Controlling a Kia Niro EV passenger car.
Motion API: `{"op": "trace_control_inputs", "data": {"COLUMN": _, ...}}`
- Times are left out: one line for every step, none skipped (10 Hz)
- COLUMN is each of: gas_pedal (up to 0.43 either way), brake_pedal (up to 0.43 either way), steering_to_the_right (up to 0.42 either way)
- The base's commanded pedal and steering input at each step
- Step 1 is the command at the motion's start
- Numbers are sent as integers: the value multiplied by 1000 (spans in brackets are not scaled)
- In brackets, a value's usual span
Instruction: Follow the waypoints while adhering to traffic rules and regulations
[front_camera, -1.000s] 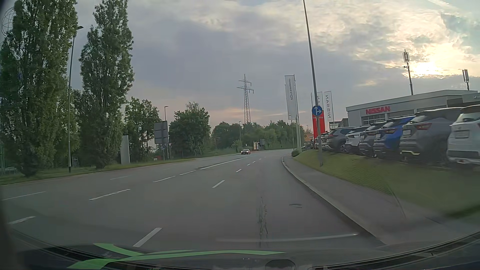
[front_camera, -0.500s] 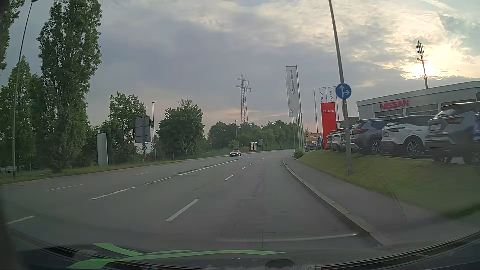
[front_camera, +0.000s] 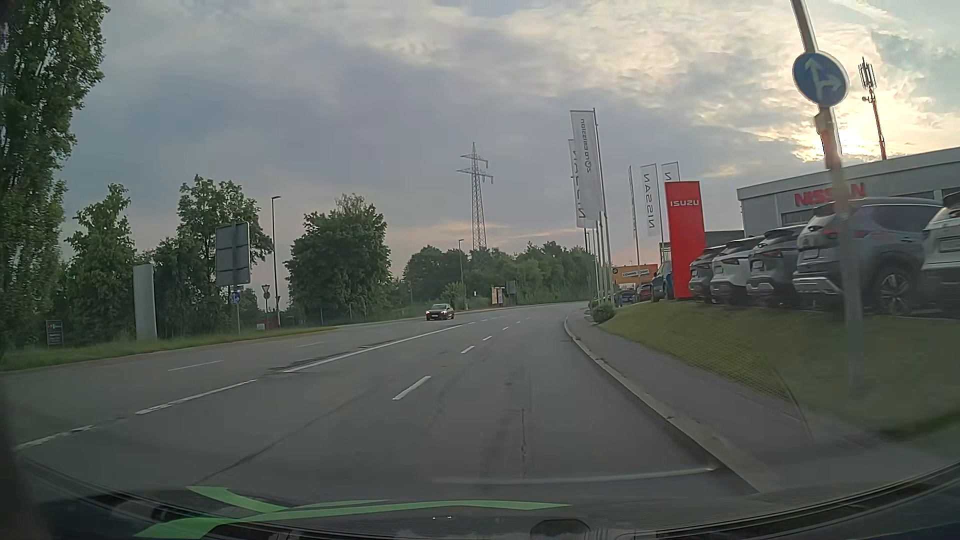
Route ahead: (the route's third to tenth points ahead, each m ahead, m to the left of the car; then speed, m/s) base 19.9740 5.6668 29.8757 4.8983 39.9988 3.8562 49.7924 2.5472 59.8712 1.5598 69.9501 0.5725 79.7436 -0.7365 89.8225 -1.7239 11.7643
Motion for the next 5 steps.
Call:
{"op": "trace_control_inputs", "data": {"gas_pedal": 28, "brake_pedal": 0, "steering_to_the_right": 1}}
{"op": "trace_control_inputs", "data": {"gas_pedal": 28, "brake_pedal": 0, "steering_to_the_right": 1}}
{"op": "trace_control_inputs", "data": {"gas_pedal": 28, "brake_pedal": 0, "steering_to_the_right": 0}}
{"op": "trace_control_inputs", "data": {"gas_pedal": 28, "brake_pedal": 0, "steering_to_the_right": 1}}
{"op": "trace_control_inputs", "data": {"gas_pedal": 28, "brake_pedal": 0, "steering_to_the_right": 2}}
